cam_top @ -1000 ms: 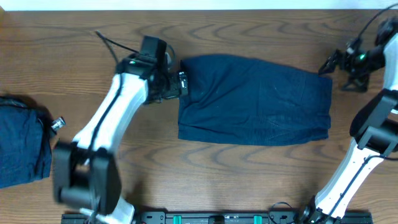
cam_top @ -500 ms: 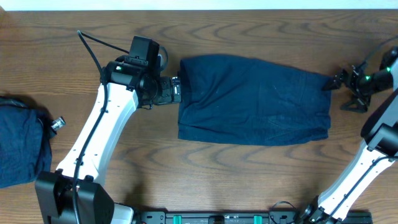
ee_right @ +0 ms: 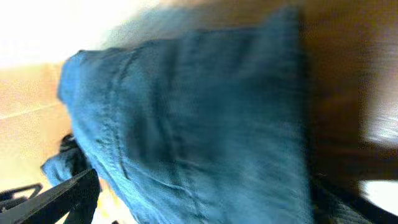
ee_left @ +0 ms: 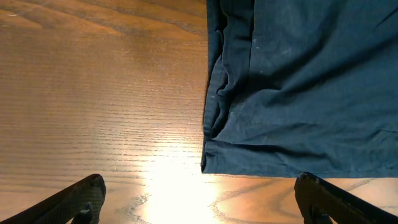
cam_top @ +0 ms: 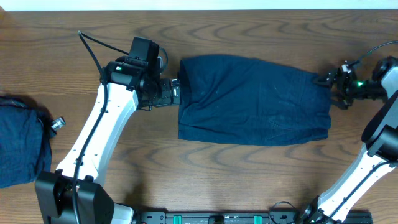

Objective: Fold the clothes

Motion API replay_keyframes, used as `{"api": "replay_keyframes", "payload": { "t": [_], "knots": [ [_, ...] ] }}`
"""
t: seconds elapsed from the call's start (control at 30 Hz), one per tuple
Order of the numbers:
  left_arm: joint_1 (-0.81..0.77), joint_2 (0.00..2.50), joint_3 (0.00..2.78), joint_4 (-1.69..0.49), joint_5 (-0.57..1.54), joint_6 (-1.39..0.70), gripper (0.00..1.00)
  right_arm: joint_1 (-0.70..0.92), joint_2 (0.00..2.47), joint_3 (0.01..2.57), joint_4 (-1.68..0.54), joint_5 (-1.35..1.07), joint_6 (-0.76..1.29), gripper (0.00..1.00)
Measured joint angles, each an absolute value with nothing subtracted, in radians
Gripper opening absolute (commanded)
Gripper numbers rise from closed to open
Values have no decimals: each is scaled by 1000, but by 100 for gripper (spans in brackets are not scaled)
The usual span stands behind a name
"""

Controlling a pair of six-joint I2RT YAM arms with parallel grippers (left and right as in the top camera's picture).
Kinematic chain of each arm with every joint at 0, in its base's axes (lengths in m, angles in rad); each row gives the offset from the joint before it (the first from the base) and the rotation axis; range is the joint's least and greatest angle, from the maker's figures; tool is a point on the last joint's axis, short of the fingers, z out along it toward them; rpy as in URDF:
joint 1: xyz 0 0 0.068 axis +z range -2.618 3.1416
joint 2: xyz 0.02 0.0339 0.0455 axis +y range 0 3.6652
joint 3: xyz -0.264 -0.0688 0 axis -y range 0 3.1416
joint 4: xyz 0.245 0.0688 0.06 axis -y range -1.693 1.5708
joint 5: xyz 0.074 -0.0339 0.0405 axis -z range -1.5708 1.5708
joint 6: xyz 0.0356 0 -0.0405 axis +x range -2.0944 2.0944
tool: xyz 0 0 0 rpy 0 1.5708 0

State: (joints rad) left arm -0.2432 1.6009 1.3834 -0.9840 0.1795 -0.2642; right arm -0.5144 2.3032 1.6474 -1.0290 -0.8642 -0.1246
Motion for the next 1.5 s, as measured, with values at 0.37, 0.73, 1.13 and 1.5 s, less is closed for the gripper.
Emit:
{"api": "replay_keyframes", "payload": {
  "t": [0.37, 0.73, 1.13, 1.5],
  "knots": [
    [-243, 1601, 1383, -984, 179, -264, 98, -514, 2281, 1444, -776, -1002, -145, 35],
    [-243, 1601, 1383, -984, 179, -264, 98, -505, 2302, 1399, -780, -1018, -79, 1],
    [-245, 1601, 1383, -979, 180, -264, 98, -499, 2288, 1792, -1207, -720, -62, 1],
    [-245, 1601, 1383, -977, 180, -264, 98, -408, 2228, 2244, -1567, -590, -57, 1]
  ]
}}
